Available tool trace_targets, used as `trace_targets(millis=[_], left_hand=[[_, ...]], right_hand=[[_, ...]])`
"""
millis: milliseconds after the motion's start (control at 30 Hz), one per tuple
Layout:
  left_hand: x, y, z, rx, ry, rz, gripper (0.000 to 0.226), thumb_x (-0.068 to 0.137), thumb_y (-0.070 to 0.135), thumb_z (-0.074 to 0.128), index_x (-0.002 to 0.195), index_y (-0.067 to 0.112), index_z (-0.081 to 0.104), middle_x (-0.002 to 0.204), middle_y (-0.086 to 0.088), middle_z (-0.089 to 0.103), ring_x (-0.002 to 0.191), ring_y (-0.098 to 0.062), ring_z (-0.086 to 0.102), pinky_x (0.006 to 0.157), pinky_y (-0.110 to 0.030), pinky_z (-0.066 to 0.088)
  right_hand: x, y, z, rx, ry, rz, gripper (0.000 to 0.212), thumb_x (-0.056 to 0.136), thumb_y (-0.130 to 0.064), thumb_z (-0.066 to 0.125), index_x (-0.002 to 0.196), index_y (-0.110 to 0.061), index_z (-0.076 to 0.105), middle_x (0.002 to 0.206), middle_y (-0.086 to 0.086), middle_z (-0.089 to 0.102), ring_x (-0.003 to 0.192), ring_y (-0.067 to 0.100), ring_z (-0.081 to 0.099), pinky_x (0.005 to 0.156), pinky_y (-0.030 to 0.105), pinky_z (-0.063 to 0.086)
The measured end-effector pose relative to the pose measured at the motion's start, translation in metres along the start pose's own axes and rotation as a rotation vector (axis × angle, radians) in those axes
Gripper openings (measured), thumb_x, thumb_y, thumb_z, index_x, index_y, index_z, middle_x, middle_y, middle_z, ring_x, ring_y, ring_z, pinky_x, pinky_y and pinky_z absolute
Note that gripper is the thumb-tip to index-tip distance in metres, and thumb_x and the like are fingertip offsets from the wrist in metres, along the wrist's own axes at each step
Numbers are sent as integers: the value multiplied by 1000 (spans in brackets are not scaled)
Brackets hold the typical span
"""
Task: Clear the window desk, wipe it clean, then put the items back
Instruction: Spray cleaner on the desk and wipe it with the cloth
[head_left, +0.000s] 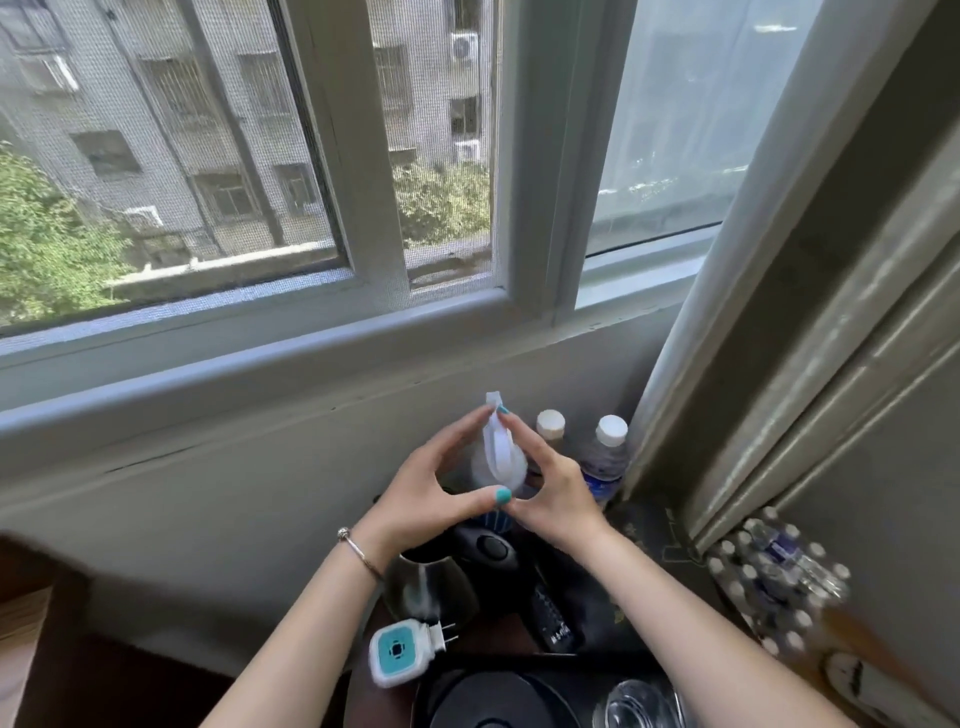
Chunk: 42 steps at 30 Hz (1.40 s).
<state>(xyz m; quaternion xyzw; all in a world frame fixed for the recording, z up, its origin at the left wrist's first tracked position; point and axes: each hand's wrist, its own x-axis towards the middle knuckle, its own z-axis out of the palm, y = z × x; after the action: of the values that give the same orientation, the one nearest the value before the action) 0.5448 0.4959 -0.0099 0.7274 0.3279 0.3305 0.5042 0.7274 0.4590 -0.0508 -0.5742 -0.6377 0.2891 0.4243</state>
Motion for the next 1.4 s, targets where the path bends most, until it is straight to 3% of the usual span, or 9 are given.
trace_targets(millis=[233,333,400,500,633,733,1133,1267,1400], left_hand=[[6,1,8,24,-90,-62,54,73,32,77,124,33,59,132,8,60,127,-10,52,111,-36,37],[9,-1,6,73,-150,-101,60,70,30,80,127,31,59,127,9,63,122,-8,56,108,-32,40],[12,-1,4,80,-180,-126,64,70,25,82,128,33,57,128,9,62,122,-7,55,107,-31,41],[14,-2,-1,104,-185,-140,67,70,21,83,130,35,54,132,10,58,123,-4,53,108,-27,40],[12,-2,-8,178,-191,-127,70,74,14,82,133,34,49,136,14,53,126,8,45,101,-9,34],[7,-1,-10,243,-212,-116,77,76,13,81,141,26,43,143,9,46,133,3,38,108,-12,28],[-16,31,-15,381,-192,-179,71,82,14,75,143,24,41,149,3,40,140,-6,31,117,-23,21],[-31,53,-18,381,-134,-212,62,89,16,68,144,22,40,151,3,37,141,-5,28,116,-22,21],[-55,78,-27,414,-28,-222,55,92,17,63,143,19,42,150,2,38,139,-5,30,111,-13,21]], right_hand=[[-1,26,7,75,-28,133,89,69,-4,84,124,-58,40,117,-20,67,108,2,65,91,30,56],[-5,35,14,124,4,204,71,65,-4,88,114,-38,50,109,-13,69,101,4,68,85,24,55],[-5,37,16,149,26,220,69,64,0,89,115,-30,53,109,-13,68,102,5,68,86,18,52],[-4,36,19,186,52,214,67,66,5,86,119,-26,58,114,-9,68,109,7,66,95,24,52],[-10,30,26,222,110,226,69,69,8,80,126,-26,60,122,-5,69,114,7,65,101,29,50],[-15,26,31,235,148,243,70,70,11,76,130,-21,60,125,-4,67,116,4,63,104,30,49],[-39,-5,10,289,183,232,52,86,21,54,128,-9,58,124,-2,63,112,-12,58,97,7,41],[-41,-35,3,249,171,150,52,88,18,52,126,-16,59,128,-5,61,125,8,58,104,15,42],[-34,-64,2,121,180,21,56,83,19,49,130,-11,60,146,5,49,137,17,46,116,39,36]])
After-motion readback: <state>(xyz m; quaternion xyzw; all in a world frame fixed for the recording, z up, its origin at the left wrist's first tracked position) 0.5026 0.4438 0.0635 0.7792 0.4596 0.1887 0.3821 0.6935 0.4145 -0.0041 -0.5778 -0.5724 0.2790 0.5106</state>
